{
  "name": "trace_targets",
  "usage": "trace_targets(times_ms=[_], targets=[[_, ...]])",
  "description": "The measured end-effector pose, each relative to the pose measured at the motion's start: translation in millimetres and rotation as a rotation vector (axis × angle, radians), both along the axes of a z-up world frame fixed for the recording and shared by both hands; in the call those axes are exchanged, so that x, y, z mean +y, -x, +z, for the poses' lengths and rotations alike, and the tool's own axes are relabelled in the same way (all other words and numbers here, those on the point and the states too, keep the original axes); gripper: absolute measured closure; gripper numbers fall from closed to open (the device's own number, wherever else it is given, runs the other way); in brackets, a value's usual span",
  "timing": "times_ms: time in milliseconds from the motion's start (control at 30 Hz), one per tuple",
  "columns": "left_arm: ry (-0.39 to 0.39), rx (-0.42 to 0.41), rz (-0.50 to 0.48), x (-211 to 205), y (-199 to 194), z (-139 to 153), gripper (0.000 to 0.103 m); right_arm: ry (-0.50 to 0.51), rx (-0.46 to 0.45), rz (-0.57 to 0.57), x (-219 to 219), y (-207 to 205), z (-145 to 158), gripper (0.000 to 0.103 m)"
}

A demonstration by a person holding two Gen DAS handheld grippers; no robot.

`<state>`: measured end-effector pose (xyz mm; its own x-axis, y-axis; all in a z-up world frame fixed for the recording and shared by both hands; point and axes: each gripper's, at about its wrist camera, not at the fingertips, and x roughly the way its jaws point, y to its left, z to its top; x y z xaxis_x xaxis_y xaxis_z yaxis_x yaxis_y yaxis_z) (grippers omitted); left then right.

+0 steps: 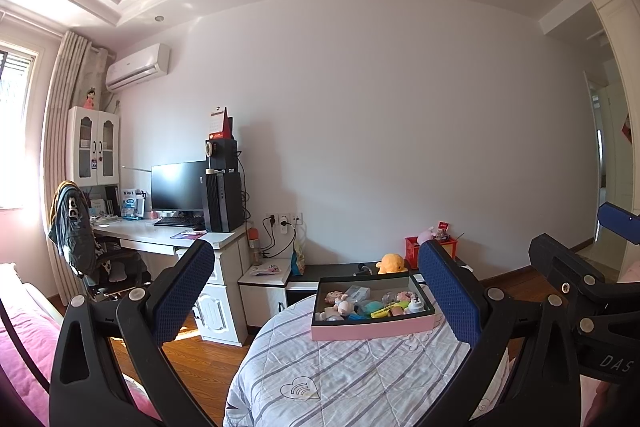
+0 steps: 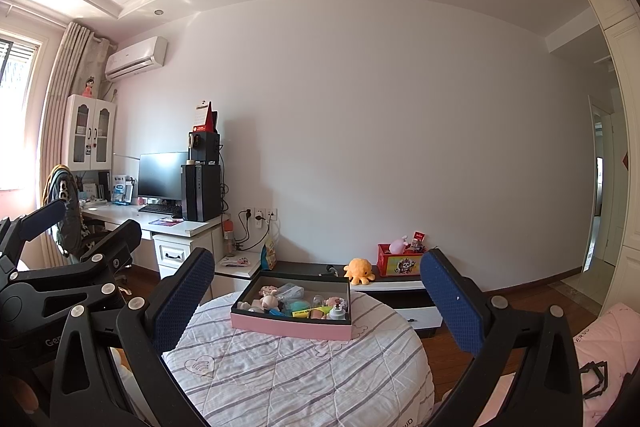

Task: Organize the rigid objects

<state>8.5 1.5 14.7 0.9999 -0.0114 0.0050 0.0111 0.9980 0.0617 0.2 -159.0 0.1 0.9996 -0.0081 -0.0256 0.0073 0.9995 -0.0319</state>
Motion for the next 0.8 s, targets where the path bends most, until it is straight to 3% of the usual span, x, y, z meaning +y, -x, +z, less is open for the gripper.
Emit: trace_targets(times_ms=[800], targets=[[0.003, 0.003, -0.003, 4.0, 0.7, -0.4, 0.0, 0.0, 0.002, 0.0, 0.9, 0.5, 0.0, 0.0]])
